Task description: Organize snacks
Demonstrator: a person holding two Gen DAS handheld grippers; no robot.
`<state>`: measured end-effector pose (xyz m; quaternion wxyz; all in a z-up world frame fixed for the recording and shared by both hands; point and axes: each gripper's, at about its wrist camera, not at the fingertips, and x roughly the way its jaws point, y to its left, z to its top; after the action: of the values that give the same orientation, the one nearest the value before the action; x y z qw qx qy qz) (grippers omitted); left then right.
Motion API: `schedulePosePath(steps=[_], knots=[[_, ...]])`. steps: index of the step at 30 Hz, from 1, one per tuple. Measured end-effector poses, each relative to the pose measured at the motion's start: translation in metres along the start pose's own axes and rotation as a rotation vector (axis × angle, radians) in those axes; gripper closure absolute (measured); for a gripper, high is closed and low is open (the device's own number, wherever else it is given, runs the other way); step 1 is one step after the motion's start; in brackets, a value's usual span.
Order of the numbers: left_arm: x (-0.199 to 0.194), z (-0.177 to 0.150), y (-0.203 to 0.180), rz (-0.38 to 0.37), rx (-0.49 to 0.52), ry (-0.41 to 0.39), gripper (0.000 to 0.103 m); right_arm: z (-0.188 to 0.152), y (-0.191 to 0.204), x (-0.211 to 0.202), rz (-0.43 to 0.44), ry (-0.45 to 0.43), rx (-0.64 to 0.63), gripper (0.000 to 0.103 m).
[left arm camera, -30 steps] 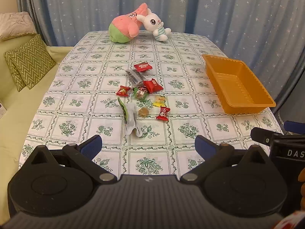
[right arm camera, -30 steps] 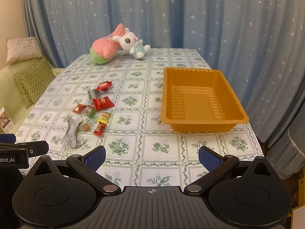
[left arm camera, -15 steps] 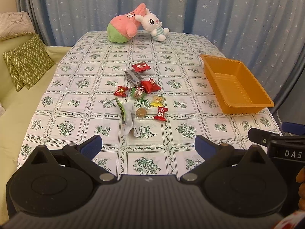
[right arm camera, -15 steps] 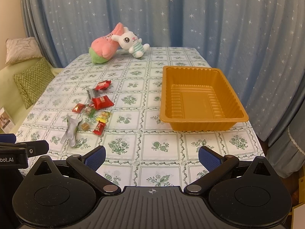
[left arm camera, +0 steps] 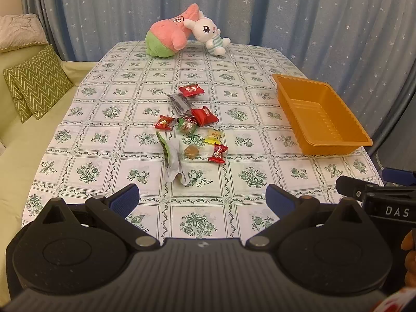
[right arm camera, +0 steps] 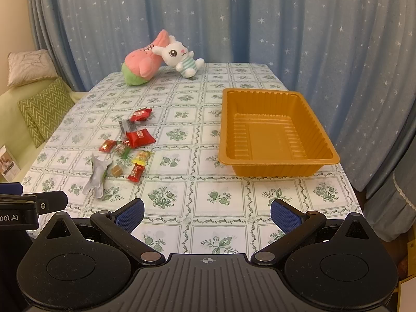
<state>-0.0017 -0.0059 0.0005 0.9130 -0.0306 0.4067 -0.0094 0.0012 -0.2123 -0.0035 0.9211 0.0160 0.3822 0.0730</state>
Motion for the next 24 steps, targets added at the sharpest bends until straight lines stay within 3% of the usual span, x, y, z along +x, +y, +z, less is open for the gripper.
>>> schedulePosePath(steps=[24], knots=[[-0.0004, -0.0012, 0.0015, -0.008, -0.004, 0.004, 0.000, -0.0019, 0.0012, 0.0019, 0.000, 0.003, 0.000, 0.000]])
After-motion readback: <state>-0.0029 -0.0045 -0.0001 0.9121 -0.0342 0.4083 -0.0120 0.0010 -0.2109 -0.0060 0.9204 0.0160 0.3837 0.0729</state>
